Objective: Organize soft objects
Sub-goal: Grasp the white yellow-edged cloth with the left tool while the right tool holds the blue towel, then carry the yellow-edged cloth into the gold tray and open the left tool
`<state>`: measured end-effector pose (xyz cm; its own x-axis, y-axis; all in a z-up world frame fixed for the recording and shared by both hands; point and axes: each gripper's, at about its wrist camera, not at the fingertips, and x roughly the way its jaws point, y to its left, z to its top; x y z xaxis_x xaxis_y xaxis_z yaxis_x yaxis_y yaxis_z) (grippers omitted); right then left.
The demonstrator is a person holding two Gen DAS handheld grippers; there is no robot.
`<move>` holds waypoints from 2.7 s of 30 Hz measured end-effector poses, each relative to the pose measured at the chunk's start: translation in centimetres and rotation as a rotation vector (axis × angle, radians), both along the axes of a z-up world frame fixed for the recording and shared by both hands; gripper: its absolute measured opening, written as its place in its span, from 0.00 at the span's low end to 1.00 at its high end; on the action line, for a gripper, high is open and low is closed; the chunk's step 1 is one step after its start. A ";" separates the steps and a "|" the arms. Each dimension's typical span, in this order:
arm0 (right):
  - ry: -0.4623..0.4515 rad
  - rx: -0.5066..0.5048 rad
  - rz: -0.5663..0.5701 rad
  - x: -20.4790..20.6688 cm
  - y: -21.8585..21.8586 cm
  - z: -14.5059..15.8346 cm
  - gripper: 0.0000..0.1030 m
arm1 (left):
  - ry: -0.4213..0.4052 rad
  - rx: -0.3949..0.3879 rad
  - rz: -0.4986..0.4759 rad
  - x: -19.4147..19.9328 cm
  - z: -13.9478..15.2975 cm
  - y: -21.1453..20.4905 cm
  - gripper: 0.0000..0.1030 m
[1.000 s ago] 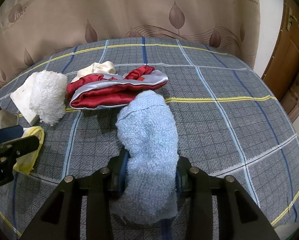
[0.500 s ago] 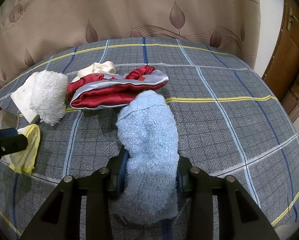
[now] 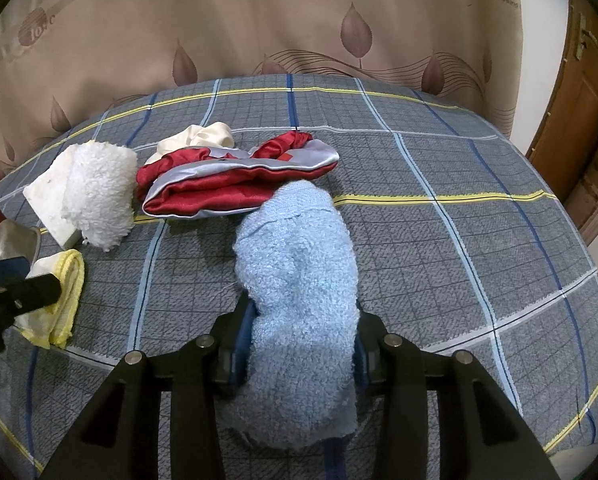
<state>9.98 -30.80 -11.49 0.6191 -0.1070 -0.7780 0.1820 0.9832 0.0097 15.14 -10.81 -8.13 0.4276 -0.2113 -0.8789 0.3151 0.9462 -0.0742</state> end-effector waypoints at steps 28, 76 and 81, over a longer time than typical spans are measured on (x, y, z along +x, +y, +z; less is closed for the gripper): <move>0.000 0.004 0.000 0.1 0.0 0.0 0.38 | -0.051 0.049 -0.005 -1.2 -0.6 -0.9 0.65; 0.003 0.002 -0.006 0.0 -0.4 -0.1 0.40 | -0.115 0.121 0.400 -2.9 6.9 25.5 0.65; 0.004 0.003 -0.007 0.0 -0.4 -0.1 0.40 | -0.069 0.136 0.445 -1.3 5.2 27.1 0.67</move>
